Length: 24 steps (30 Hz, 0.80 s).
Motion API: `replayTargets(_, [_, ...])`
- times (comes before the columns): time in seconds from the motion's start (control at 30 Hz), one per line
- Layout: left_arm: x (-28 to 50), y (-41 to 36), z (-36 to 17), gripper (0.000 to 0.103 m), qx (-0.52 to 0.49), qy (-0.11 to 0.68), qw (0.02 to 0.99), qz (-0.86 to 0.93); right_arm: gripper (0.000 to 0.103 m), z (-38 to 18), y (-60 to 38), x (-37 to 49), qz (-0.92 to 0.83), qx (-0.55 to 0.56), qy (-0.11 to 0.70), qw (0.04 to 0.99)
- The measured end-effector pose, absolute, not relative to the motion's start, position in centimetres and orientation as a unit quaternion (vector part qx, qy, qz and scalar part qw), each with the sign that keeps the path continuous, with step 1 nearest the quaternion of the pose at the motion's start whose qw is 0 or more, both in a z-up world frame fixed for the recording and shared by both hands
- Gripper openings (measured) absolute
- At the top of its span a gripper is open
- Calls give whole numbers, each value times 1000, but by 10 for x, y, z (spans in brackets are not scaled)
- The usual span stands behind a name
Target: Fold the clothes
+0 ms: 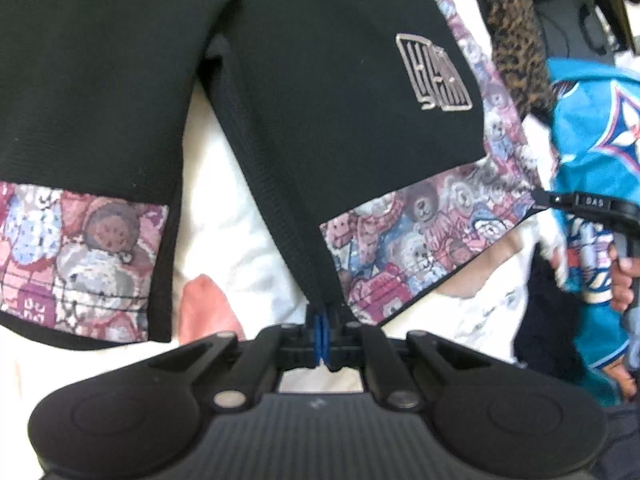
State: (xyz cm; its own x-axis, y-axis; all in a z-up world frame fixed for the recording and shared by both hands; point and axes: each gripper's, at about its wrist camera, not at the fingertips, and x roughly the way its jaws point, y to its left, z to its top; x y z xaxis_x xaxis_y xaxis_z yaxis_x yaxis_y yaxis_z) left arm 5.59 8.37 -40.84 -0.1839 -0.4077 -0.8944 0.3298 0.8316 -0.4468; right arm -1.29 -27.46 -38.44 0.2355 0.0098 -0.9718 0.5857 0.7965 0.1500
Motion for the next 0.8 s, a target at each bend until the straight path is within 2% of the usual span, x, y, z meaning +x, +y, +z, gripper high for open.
replayTargets(0.13, [55, 73, -411, 1, 11, 709, 644, -286, 11, -398, -271, -19, -184, 273, 586, 740])
replayTargets(0.17, [55, 72, -410, 1, 15, 707, 645, -288, 15, -397, -272, -22, -185, 282, 578, 743])
replayTargets(0.2, [54, 72, -409, 1, 19, 706, 646, -291, 32, -396, -274, -25, -188, 292, 567, 747])
replayTargets(0.23, [54, 72, -409, 1, 23, 704, 646, -293, 41, -395, -276, -28, -192, 304, 557, 749])
replayTargets(0.27, [54, 73, -409, 1, 23, 704, 646, -294, 42, -394, -279, -30, -196, 315, 547, 750])
replayTargets(0.43, [53, 79, -411, 1, 20, 704, 646, -294, 41, -411, -281, -31, -194, 362, 531, 741])
replayTargets(0.47, [52, 79, -411, 1, 21, 705, 646, -292, 38, -415, -278, -30, -189, 362, 533, 741])
replayTargets(0.53, [52, 77, -409, 1, 21, 708, 646, -285, 20, -417, -271, -26, -178, 345, 546, 742])
replayTargets(0.63, [52, 73, -407, 2, 31, 713, 643, -278, 12, -416, -267, -23, -181, 322, 564, 739])
replayTargets(0.8, [54, 66, -400, 8, 56, 720, 638, -268, 14, -410, -269, -31, -212, 300, 577, 730])
